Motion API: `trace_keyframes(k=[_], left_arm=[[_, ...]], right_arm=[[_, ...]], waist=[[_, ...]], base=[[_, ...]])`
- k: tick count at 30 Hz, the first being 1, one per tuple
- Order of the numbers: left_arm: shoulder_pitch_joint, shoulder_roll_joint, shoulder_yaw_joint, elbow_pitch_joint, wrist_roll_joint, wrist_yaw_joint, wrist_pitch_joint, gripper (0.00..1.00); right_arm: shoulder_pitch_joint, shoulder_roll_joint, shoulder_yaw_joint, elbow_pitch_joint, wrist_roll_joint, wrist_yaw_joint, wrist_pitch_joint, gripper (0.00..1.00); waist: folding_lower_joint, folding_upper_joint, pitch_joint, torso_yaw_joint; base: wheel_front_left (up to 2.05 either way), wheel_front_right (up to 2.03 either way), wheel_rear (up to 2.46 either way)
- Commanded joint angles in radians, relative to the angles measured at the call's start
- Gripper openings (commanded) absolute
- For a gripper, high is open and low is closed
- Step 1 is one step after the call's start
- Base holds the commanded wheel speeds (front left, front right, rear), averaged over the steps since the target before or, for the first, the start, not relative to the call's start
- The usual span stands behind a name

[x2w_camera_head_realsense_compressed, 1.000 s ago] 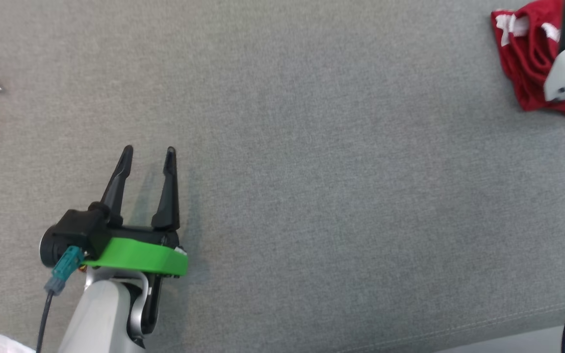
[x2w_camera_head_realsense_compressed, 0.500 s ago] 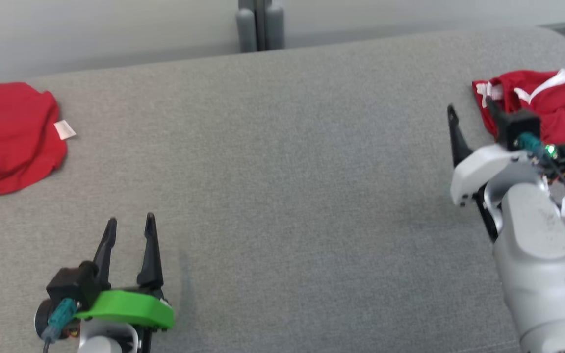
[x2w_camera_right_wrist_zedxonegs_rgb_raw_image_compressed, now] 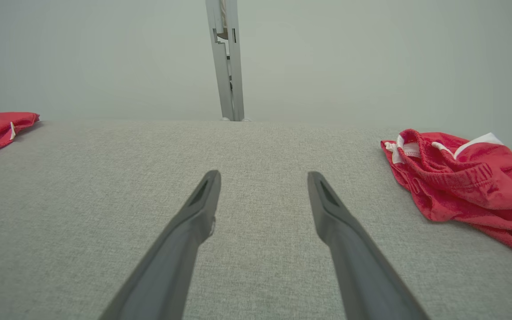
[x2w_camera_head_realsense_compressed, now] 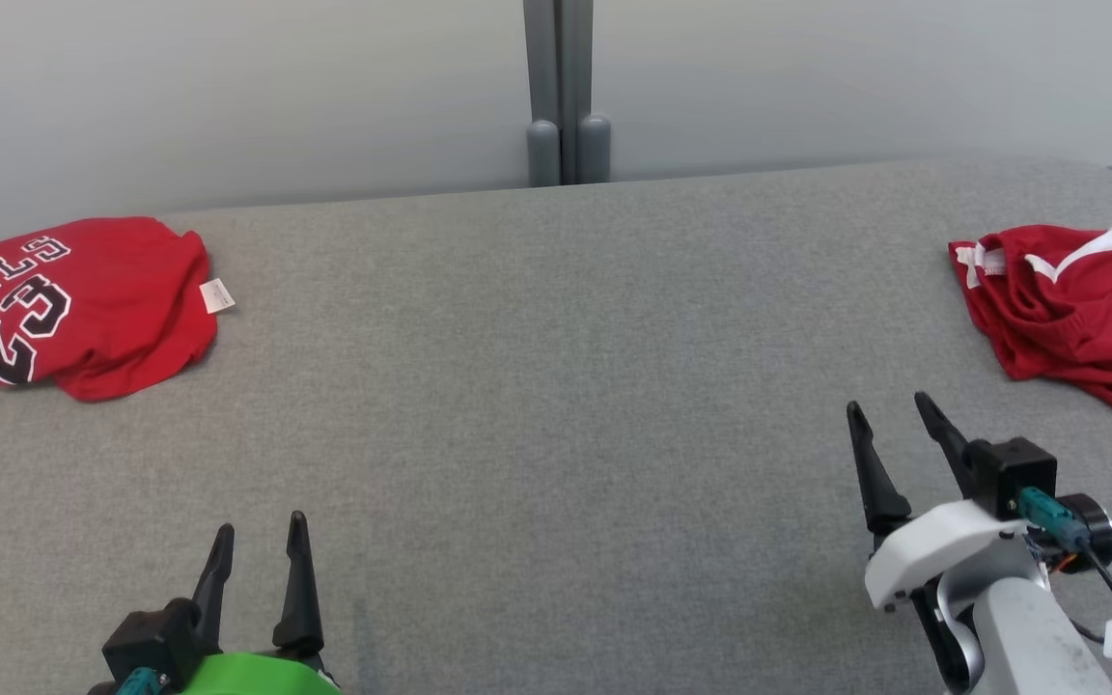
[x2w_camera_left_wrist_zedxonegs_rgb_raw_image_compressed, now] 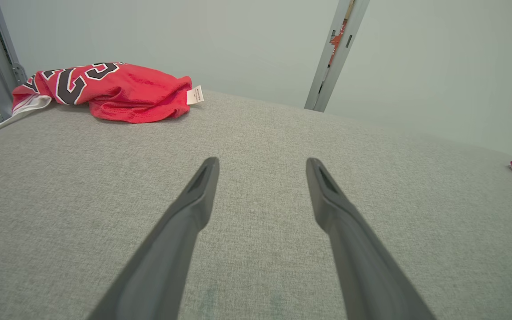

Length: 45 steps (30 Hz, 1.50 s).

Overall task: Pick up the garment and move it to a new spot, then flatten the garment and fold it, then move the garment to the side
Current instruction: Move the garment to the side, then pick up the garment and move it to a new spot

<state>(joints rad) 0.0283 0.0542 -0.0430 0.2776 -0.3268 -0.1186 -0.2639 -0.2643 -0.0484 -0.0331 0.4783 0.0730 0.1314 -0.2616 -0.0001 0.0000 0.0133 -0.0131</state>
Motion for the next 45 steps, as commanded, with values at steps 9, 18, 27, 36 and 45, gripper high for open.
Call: trace_keyframes(k=[9,18,27,36,45], left_arm=[[0.019,-0.003,-0.008,0.005,-0.009,-0.006,0.0,1.0],[0.005,-0.003,-0.021,0.005,-0.019,-0.006,0.0,1.0],[-0.005,-0.003,-0.028,0.004,-0.02,-0.004,0.0,1.0],[-0.018,-0.002,-0.028,-0.006,-0.01,0.001,0.0,1.0],[-0.021,-0.002,-0.014,-0.01,-0.001,0.001,0.0,1.0]], right_arm=[[0.127,-0.003,0.002,-0.098,0.044,-0.002,-0.003,1.0],[0.139,-0.003,-0.01,-0.118,0.034,-0.002,-0.003,1.0],[0.153,-0.003,-0.018,-0.113,0.041,-0.002,-0.004,1.0],[0.153,-0.003,-0.033,-0.123,0.042,-0.002,-0.004,1.0],[0.144,-0.003,-0.033,-0.121,0.042,-0.002,-0.004,1.0]], waist=[[0.0001,0.0,-0.013,0.01],[0.0001,0.0,-0.016,0.011],[0.0001,0.0,-0.015,0.039],[0.0001,0.0,-0.009,0.151],[0.0001,0.0,0.002,0.3]], base=[[0.0,0.0,0.0],[0.0,0.0,0.0],[0.0,0.0,0.0],[0.0,0.0,0.0],[0.0,0.0,0.0]])
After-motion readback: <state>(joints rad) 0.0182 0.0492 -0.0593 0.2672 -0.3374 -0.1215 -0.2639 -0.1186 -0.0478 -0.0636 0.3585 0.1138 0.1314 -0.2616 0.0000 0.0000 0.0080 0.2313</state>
